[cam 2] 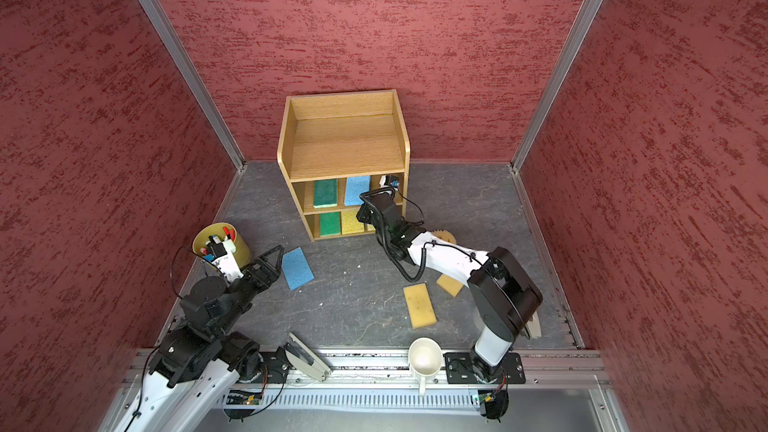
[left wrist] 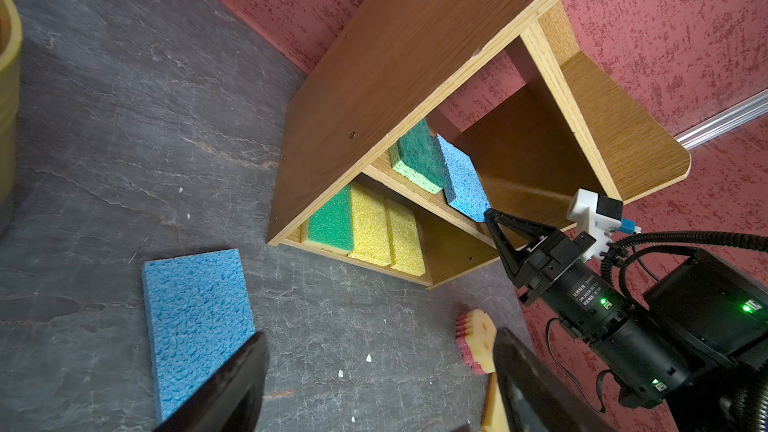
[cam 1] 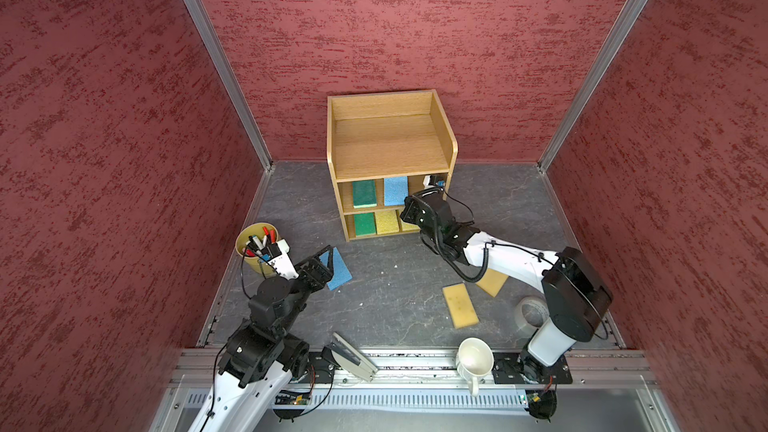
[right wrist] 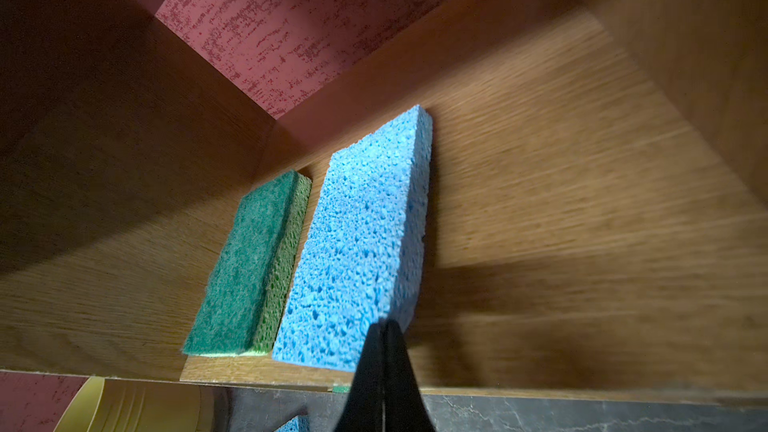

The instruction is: Place and organize the cleaning sponges onto the shelf

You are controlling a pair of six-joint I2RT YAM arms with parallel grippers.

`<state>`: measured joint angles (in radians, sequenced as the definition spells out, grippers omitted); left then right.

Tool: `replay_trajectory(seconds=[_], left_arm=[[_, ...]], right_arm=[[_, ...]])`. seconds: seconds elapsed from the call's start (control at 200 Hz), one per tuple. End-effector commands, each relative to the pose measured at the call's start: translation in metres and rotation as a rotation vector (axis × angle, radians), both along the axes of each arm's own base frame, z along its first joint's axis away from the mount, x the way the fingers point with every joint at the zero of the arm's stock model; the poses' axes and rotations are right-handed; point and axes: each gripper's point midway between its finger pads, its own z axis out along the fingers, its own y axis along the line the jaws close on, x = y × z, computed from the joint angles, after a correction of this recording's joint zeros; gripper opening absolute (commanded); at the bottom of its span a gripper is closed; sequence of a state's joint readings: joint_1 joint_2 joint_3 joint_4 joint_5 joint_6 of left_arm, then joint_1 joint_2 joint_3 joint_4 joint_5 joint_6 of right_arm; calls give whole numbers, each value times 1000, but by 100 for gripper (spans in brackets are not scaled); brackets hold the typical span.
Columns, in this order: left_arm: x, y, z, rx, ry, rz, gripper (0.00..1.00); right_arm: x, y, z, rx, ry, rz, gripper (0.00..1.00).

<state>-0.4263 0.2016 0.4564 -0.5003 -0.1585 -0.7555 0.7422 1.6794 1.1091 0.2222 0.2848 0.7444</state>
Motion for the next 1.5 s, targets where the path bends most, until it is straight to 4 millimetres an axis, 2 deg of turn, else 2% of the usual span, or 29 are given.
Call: replay_trajectory(seconds=[0.0,0.26,0.646,0.872,1.132,1.348,1.493], left_arm=[[1,0,3,-14,-9,6,84],[1,1,4,-11,-10,10,84],[5,-3,3,-16,-2,-1,84],[4,-3,2,-22,2,-5,84],[4,-3,2,-26,5,-6,84],[4,-4,1,-28,5,-7,84],[3,-3,1,-30,4,-6,84]], right_arm=[[6,2,23,36,-47,-8,0],[7,17,16,-5,-29,66,0],[0,13,16,-56,-39,95,0],[4,11,16,-58,-42,74,0],[3,10,13,-45,-37,65,17],[-2,6,15,-22,-34,63,26],[-10,-2,25,-1,-43,56,29]])
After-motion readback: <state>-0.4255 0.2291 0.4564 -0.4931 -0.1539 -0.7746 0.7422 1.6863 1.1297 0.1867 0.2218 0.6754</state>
